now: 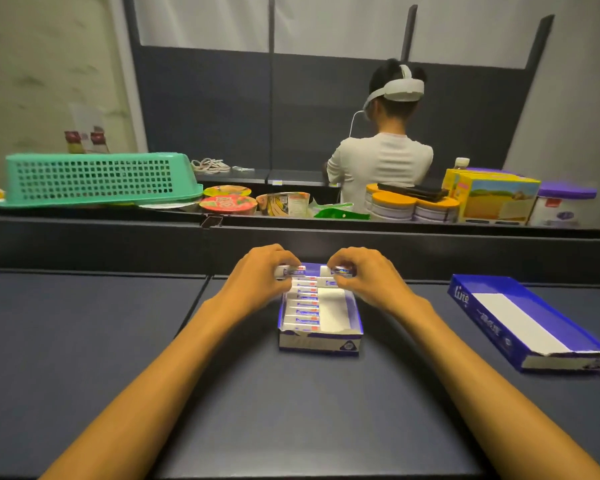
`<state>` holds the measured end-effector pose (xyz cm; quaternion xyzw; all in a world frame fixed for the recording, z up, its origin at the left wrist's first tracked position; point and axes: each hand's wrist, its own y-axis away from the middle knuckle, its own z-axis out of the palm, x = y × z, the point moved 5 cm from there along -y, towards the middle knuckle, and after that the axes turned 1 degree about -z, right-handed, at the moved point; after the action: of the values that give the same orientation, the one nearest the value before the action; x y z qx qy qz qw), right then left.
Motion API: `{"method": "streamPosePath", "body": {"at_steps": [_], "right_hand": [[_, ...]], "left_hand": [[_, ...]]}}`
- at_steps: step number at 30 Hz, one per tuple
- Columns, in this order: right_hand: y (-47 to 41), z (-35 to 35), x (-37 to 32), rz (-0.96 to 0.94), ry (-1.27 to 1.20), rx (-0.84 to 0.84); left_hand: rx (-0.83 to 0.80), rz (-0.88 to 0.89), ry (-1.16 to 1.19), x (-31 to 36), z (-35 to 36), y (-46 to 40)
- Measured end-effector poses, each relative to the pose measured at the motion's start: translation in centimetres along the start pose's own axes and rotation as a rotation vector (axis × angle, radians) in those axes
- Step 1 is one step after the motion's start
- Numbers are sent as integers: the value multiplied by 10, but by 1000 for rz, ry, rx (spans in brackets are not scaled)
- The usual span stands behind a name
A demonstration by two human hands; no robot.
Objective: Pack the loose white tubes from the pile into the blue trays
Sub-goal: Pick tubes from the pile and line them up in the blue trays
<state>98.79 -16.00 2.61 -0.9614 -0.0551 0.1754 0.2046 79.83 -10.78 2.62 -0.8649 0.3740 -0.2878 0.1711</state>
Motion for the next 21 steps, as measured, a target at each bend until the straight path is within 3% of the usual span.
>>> {"method": "streamPosePath", "body": {"at_steps": [11,21], "right_hand": [[-32,25,7,-14,241,-266],[-33,30,9,-62,231,-278]], "left_hand": [[-119,49,1,-8,16,-20],[-148,24,-20,-6,19,-21]]}}
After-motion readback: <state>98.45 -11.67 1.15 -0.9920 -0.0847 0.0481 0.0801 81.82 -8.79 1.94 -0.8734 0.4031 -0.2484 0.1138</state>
